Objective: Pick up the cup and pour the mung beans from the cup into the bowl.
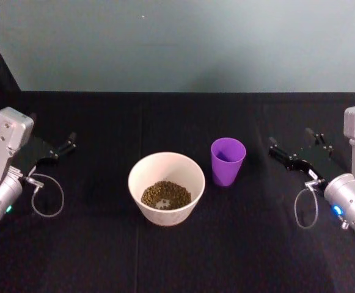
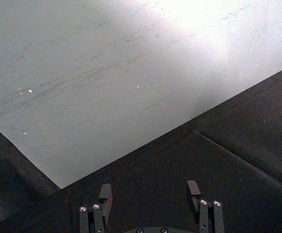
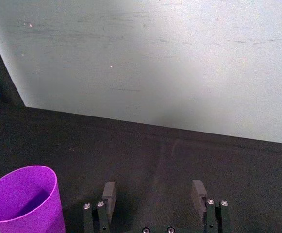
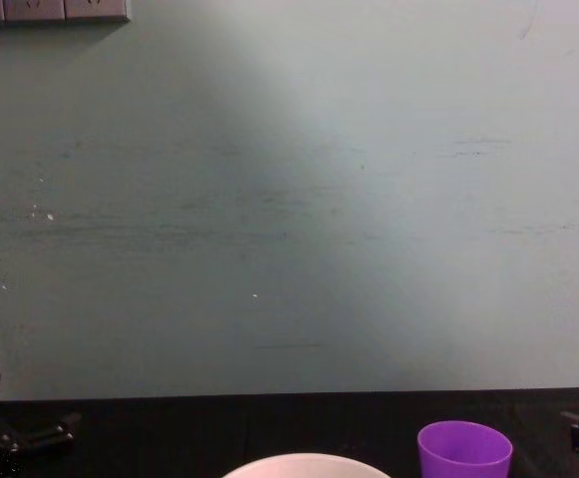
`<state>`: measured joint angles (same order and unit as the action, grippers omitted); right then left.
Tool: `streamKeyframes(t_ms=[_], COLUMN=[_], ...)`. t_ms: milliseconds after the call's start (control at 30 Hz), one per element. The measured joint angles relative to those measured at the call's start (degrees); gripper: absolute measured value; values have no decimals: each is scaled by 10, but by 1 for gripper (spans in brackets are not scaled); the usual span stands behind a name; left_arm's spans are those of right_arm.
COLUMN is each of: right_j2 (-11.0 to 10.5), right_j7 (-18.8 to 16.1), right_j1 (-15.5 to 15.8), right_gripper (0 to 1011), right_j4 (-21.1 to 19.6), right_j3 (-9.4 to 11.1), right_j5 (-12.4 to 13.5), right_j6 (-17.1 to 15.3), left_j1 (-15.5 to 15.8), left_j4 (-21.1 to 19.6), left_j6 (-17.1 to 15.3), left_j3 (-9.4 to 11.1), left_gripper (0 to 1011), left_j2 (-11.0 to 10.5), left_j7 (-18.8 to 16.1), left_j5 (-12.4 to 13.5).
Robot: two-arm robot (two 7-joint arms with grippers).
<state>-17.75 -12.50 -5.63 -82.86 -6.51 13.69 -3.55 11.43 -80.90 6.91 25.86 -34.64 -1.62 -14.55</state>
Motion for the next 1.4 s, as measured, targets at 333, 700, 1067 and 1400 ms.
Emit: streamKeyframes(t_ms=[333, 700, 1067, 1400], right_j2=[0, -1, -1, -1], right_j7=[0, 0, 0, 0], right_j1=[0, -1, -1, -1], right_gripper=[1003, 1003, 1003, 1003], right_j4=[0, 0, 0, 0], right_j3=[-1, -2, -2, -2], right_j5=[0, -1, -1, -1], right_j6=[0, 0, 0, 0], left_j1=[0, 0, 0, 0], left_j4=[0, 0, 0, 0], left_j6=[0, 0, 0, 0], left_j3=[0, 0, 0, 0], left_gripper=[1000, 1000, 1000, 1000], left_j2=[0, 0, 0, 0], left_j7=[0, 0, 0, 0], left_j5=[0, 0, 0, 0])
